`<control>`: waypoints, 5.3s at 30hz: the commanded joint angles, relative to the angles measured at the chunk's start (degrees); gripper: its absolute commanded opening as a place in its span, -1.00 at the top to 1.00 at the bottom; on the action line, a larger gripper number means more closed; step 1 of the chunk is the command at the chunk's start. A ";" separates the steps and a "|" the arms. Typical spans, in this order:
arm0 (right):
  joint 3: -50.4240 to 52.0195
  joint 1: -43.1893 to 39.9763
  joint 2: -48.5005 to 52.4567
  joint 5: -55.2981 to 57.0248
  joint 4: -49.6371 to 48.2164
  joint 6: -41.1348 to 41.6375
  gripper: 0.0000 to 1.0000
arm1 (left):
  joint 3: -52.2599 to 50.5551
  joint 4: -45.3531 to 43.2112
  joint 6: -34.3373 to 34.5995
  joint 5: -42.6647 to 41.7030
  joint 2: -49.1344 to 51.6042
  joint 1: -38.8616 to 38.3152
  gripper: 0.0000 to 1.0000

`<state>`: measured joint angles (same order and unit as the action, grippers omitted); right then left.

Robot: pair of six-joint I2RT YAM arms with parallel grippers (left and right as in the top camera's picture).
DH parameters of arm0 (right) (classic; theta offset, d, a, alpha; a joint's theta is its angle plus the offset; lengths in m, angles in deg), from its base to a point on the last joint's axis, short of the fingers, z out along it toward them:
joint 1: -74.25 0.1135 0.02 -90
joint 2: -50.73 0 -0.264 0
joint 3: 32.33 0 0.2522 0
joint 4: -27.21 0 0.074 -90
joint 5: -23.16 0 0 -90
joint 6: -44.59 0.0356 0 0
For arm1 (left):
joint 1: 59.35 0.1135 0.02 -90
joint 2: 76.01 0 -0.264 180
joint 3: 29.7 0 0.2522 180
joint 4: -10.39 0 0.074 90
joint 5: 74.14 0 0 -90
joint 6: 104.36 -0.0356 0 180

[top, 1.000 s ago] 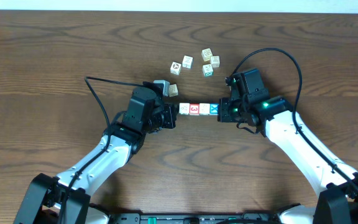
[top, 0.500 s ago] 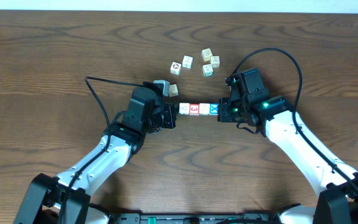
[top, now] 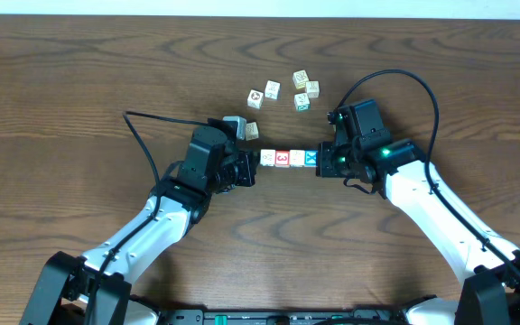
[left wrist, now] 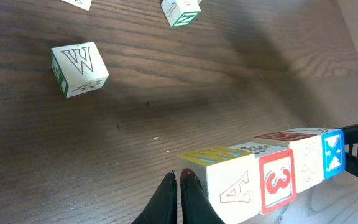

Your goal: Lift 4 blocks

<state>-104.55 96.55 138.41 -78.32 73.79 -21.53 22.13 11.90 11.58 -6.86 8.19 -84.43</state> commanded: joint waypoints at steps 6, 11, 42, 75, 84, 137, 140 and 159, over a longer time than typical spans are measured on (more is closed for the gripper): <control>-3.17 2.51 -1.22 -17.57 -1.73 -0.35 0.97 | 3.91 -1.79 0.55 -12.68 -1.29 -3.04 0.86; -3.17 2.51 -1.22 -17.62 -1.73 -0.35 0.98 | 3.91 -1.77 0.55 -12.70 -1.29 -3.04 0.86; -3.17 2.51 -1.22 -18.18 -1.77 -0.35 0.97 | 3.91 -1.33 0.55 -12.70 -1.92 -3.04 0.87; -3.17 2.51 -1.22 -18.18 -1.99 -0.35 0.98 | 3.91 -1.33 0.52 -12.68 -1.92 -3.04 0.86; -3.17 2.51 -1.22 -18.18 -1.99 -0.35 0.97 | 3.91 -1.33 0.55 -12.68 -1.92 -3.04 0.86; -3.17 2.51 -1.22 -18.82 -2.27 -0.35 0.97 | 3.91 -1.31 0.55 -12.70 -1.92 -3.04 0.85; -3.17 2.51 -1.22 -18.82 -2.29 -0.35 0.97 | 3.91 -1.31 0.55 -12.70 -1.92 -3.02 0.86; -3.17 2.51 -1.22 -18.82 -2.38 -0.35 0.97 | 3.91 -0.90 0.55 -12.70 -1.92 -3.02 0.86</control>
<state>-104.55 96.55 138.41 -78.39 73.57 -21.56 22.13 12.40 11.58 -6.86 7.45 -84.43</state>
